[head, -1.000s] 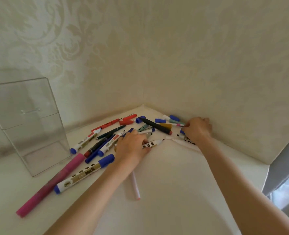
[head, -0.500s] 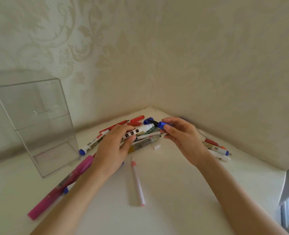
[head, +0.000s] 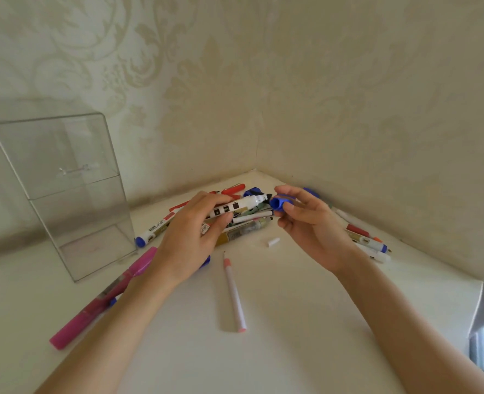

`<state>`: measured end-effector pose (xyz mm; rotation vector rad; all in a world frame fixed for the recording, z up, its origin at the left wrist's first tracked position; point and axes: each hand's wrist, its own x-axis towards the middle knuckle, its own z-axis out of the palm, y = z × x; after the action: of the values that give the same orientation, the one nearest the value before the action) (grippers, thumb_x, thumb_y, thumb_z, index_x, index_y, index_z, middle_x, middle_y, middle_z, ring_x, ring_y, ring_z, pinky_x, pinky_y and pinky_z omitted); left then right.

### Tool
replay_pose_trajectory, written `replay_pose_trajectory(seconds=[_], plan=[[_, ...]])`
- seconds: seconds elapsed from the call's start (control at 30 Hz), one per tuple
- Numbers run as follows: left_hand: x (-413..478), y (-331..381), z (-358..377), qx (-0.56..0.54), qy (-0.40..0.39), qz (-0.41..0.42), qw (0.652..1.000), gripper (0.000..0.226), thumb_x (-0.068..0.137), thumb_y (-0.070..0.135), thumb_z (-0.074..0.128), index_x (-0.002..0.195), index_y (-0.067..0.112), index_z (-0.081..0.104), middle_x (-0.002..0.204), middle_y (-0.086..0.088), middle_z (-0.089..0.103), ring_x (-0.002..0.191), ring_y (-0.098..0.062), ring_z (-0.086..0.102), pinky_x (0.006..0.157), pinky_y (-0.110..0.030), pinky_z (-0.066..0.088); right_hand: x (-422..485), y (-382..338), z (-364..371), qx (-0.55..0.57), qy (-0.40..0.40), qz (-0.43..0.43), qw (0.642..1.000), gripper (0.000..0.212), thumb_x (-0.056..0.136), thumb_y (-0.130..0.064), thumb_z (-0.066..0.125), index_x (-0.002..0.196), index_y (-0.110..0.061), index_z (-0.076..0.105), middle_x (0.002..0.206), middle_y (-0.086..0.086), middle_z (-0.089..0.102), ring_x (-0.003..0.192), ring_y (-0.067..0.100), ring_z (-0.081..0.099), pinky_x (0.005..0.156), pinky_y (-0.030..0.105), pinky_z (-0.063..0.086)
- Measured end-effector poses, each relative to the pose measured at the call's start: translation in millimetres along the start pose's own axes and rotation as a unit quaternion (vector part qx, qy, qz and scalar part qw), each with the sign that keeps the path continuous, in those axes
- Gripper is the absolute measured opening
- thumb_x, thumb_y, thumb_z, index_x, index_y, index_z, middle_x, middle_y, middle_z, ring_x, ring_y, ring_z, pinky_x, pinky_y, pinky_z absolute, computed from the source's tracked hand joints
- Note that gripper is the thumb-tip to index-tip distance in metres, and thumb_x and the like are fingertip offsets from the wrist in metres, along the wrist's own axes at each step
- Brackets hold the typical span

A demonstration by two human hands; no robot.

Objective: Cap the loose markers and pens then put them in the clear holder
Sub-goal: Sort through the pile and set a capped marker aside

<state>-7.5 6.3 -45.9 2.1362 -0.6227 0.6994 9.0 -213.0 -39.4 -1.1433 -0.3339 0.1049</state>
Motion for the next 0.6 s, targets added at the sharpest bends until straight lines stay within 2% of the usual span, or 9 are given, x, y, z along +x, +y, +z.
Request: replay_pose_trajectory(seconds=[0.17,0.3,0.43,0.6], plan=[[-0.7,1.4,1.4,-0.006,-0.016,0.012,1.0,0.024,0.088,0.021,0.058,0.111,0.019,0.061,0.099,0.011,0.057,0.091,-0.006,0.055,0.078,-0.025,0.046,0.3,2.6,3.3,0.008,-0.028,-0.012,0.999,0.031,0.078,-0.002,0.057,0.107,-0.011,0.062,0.093,0.001,0.067,0.078,0.013,0.062,0.07,0.02,0.049],[0.0,-0.1,-0.8,0.002,-0.004,0.015,1.0,0.024,0.087,0.019,0.059,0.111,0.019,0.062,0.099,0.01,0.058,0.087,-0.003,0.053,0.075,-0.022,0.047,1.5,3.4,3.9,-0.013,-0.001,-0.055,0.998,0.031,0.076,-0.001,0.058,0.105,-0.011,0.06,0.094,0.004,0.064,0.075,0.013,0.059,0.064,0.02,0.048],[0.0,0.6,-0.8,0.007,-0.003,0.004,1.0,0.025,0.086,0.019,0.059,0.112,0.018,0.062,0.1,0.007,0.058,0.088,-0.008,0.055,0.076,-0.028,0.049,0.5,1.9,3.3,-0.014,0.0,-0.064,0.998,0.029,0.077,0.001,0.059,0.103,-0.011,0.061,0.096,0.004,0.063,0.077,0.014,0.057,0.064,0.021,0.048],[-1.5,1.5,-0.4,0.031,-0.044,0.023,0.998,0.025,0.086,0.021,0.059,0.111,0.018,0.063,0.099,0.006,0.06,0.088,-0.012,0.057,0.074,-0.027,0.048,-2.9,7.0,15.1,-0.236,0.014,-0.106,0.966,0.026,0.078,0.005,0.067,0.088,-0.019,0.065,0.084,-0.012,0.07,0.075,0.002,0.063,0.067,0.014,0.048]])
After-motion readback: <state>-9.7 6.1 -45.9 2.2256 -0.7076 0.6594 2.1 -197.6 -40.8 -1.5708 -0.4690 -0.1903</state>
